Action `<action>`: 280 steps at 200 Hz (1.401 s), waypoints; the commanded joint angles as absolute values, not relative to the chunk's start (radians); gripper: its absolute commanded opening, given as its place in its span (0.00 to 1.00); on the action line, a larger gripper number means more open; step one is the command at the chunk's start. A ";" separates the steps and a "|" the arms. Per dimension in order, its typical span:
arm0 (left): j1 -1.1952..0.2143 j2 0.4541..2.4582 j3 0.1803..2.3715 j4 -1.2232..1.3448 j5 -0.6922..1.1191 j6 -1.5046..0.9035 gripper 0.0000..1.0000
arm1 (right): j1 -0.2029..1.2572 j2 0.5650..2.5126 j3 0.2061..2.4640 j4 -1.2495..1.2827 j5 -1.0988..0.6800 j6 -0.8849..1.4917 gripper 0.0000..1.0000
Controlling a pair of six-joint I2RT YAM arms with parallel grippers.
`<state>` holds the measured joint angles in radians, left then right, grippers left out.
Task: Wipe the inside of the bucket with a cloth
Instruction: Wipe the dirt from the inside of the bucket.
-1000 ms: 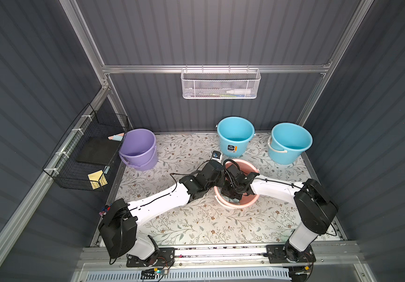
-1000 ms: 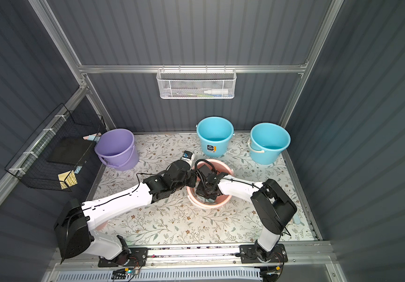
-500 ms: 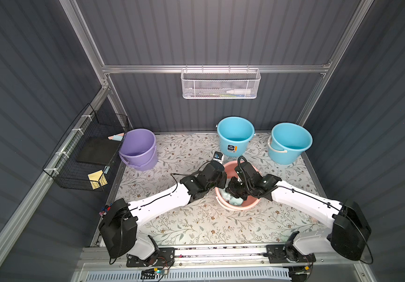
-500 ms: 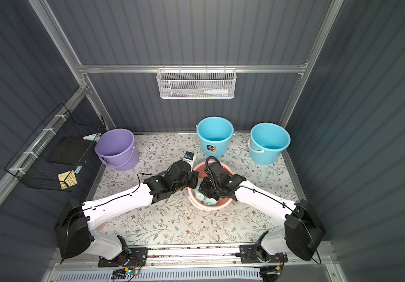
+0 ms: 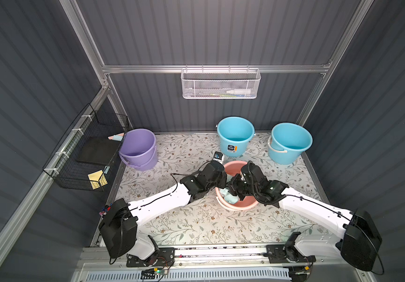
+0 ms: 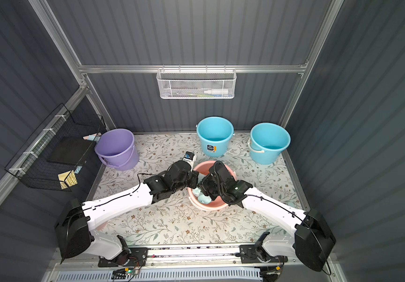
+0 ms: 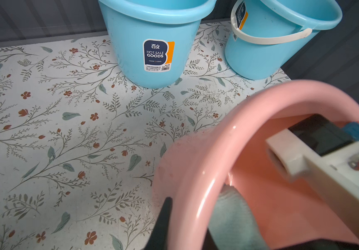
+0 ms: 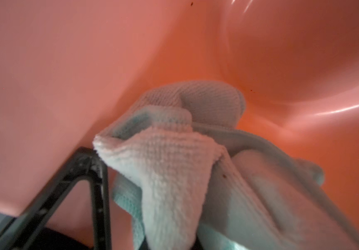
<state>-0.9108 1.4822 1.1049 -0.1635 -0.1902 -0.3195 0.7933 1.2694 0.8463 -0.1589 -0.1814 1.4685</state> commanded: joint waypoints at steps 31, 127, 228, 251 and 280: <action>-0.918 1.481 1.136 -0.157 -0.156 -0.316 0.00 | 0.788 1.357 0.884 -0.079 0.004 1.604 0.00; -0.918 1.462 1.132 -0.159 -0.156 -0.318 0.00 | 0.789 1.652 0.900 -0.002 0.151 1.612 0.00; -0.918 1.469 1.134 -0.163 -0.173 -0.321 0.00 | 0.823 1.511 0.900 -0.165 0.155 1.476 0.00; -0.918 1.472 1.134 -0.161 -0.173 -0.321 0.00 | 0.864 1.415 0.912 -0.263 0.201 1.422 0.00; -0.918 1.475 1.133 -0.159 -0.173 -0.321 0.00 | 0.885 1.308 0.917 -0.349 0.253 1.320 0.00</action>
